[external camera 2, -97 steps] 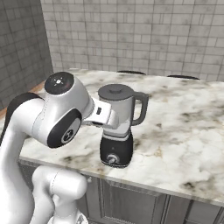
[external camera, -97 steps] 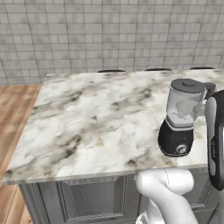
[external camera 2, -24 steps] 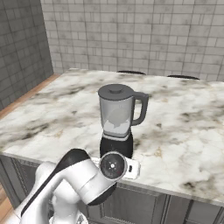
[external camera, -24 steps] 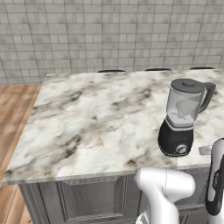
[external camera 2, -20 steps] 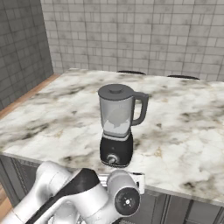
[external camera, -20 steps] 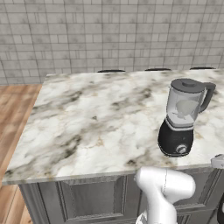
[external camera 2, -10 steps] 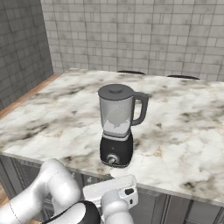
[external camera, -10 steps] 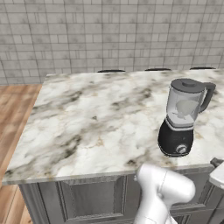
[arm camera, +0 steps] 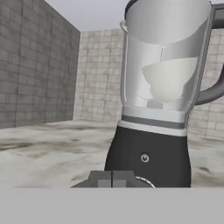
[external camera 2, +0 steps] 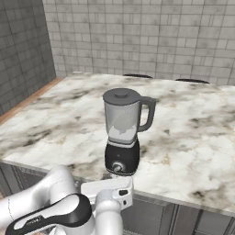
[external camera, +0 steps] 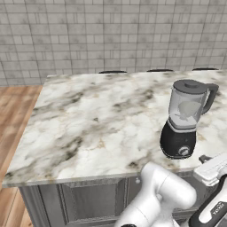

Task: Grab the lime and lemon wedge from the fridge, place them in the blender, close the lid, and turn on the blender to create a marinade.

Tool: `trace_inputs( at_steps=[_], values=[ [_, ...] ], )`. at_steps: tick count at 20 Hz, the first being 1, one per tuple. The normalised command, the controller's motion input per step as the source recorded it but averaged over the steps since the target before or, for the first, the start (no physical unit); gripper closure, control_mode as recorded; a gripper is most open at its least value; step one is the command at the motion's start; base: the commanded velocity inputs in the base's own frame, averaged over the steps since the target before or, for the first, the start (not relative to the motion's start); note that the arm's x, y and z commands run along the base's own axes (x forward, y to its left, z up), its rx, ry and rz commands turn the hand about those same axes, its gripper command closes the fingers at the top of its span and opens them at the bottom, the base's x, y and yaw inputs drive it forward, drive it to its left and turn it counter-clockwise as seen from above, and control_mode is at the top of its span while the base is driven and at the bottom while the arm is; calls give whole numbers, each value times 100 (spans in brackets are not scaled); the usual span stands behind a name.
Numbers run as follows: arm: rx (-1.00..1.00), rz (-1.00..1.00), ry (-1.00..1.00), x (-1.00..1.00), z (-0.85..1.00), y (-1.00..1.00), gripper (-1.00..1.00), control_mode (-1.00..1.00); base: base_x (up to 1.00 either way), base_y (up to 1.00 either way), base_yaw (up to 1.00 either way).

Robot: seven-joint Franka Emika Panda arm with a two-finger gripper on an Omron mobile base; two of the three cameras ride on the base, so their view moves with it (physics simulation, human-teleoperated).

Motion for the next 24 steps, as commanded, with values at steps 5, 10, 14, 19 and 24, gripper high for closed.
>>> trace_inputs(
  at_steps=[5,10,14,19,24],
  values=[
    [0,0,0,44,0,0,100,-100,0,0,0],
    [0,0,0,40,0,0,100,-100,0,0,0],
    [0,0,0,14,0,-22,100,-100,0,0,0],
    [0,0,0,22,0,-5,100,-100,0,0,0],
    [0,0,0,19,0,0,100,-100,0,0,0]
  ],
)
